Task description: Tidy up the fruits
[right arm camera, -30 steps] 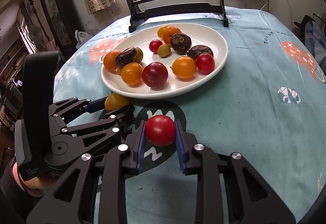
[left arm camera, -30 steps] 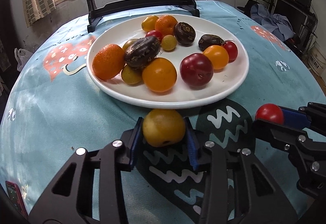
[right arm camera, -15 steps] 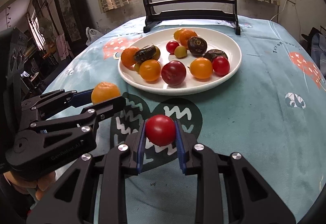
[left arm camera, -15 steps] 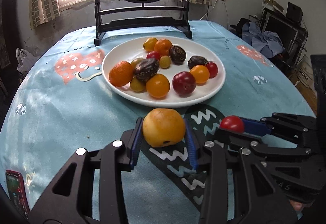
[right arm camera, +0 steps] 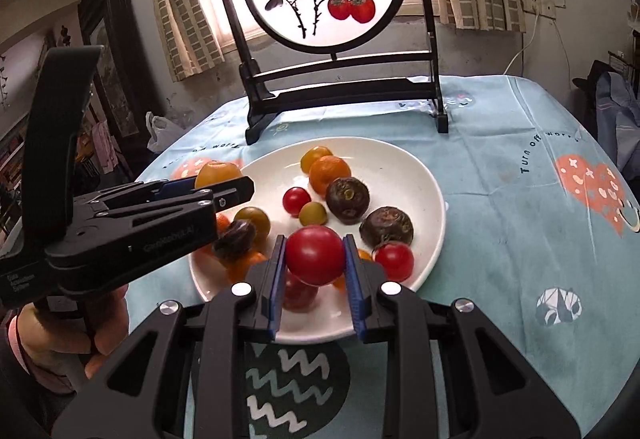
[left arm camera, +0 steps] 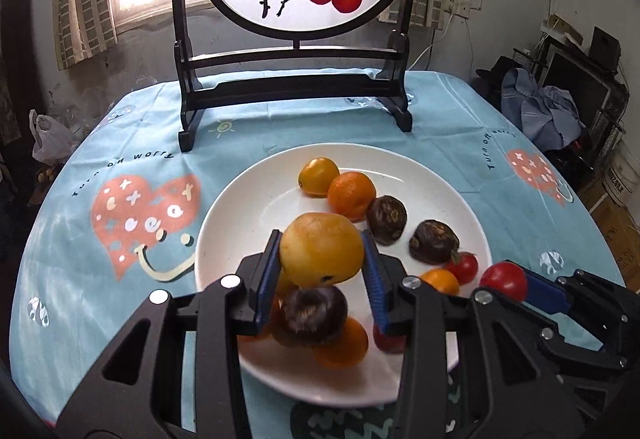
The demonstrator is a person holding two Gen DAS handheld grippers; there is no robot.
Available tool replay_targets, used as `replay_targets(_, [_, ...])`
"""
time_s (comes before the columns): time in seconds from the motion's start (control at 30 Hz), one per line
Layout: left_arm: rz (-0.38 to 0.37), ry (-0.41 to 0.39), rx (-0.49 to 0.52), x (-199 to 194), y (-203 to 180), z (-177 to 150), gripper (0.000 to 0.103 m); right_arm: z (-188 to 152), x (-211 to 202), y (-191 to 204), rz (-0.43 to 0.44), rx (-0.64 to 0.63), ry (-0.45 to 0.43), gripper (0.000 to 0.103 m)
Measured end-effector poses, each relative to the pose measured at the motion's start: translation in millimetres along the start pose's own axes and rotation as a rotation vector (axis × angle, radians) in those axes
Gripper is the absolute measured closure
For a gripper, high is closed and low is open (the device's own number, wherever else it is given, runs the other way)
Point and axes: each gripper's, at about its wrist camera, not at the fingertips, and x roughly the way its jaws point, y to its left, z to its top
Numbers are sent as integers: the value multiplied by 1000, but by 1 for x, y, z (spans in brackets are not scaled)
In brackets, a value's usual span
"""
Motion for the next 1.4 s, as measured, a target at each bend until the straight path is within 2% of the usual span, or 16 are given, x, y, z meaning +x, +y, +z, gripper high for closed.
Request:
replay_targets(0.3, [49, 91, -15, 47, 11, 19, 62, 23, 38, -25, -4, 43, 30, 75])
replay_targets(0.33, [50, 96, -23, 48, 14, 20, 52, 24, 42, -26, -3, 43, 34, 75])
replay_targets(0.37, [57, 84, -31, 46, 16, 19, 38, 26, 45, -26, -2, 42, 36, 75])
replay_targets(0.47, [84, 22, -38, 30, 21, 21, 26, 30, 55, -25, 2, 36, 45, 75])
replay_targets(0.7, [108, -29, -32, 7, 23, 22, 18, 34, 79, -16, 0, 2, 88, 72])
replay_targets(0.77, [118, -45, -33, -1, 23, 22, 17, 34, 84, -13, -18, -7, 114, 60])
replay_targets(0.8, [123, -56, -30, -5, 23, 21, 16, 34, 84, -12, -32, -11, 116, 58])
replay_targets(0.87, [129, -71, -28, -14, 23, 19, 14, 33, 80, -10, -48, -28, 119, 56])
replay_targets(0.9, [130, -78, -26, -19, 22, 18, 14, 33, 76, -9, -57, -35, 123, 46])
replay_targets(1.17, [120, -129, -20, -73, 17, -4, 5, 11, 13, 9, -82, -134, 83, 46])
replay_targets(1.4, [93, -105, 28, -112, 5, -56, 3, -36, -40, 20, -77, -192, 78, 46])
